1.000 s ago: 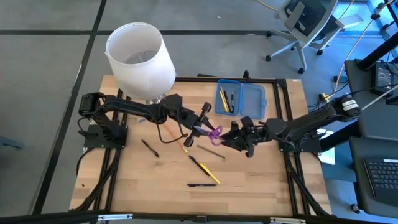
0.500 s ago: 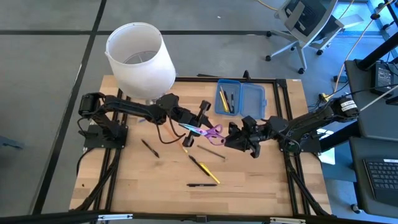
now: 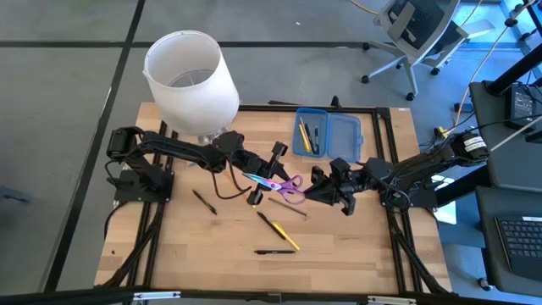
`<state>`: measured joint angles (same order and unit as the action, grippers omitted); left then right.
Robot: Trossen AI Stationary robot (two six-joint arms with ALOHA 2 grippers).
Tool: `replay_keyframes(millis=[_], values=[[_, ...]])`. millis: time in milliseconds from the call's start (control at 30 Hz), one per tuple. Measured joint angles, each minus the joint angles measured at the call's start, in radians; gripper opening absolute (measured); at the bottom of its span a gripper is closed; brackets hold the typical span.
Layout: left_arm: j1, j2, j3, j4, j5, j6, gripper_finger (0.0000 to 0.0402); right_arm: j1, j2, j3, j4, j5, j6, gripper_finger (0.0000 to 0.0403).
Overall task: Pick & place school supplies into a supply box
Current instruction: Put the purple scissors into the blue supply box
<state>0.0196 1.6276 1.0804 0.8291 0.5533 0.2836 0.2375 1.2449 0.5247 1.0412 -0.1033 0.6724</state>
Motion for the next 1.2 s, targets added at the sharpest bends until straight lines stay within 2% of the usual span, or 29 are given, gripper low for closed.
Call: replay_keyframes(millis=[200,833,1200], values=[[0.001,0.000,0.000,0.005,0.009,-0.001,0.0054,0.000,-0.001,0.000,0.000,0.002,0.004,0.0027],[0.002,0.000,0.000,-0.001,-0.040,0.033,0.0054,0.000,-0.001,0.000,-0.005,0.005,0.003,0.0109],[0.002,0.000,0.000,-0.027,-0.066,0.053,0.0054,-0.019,0.000,0.000,-0.006,0.004,-0.023,0.0106]])
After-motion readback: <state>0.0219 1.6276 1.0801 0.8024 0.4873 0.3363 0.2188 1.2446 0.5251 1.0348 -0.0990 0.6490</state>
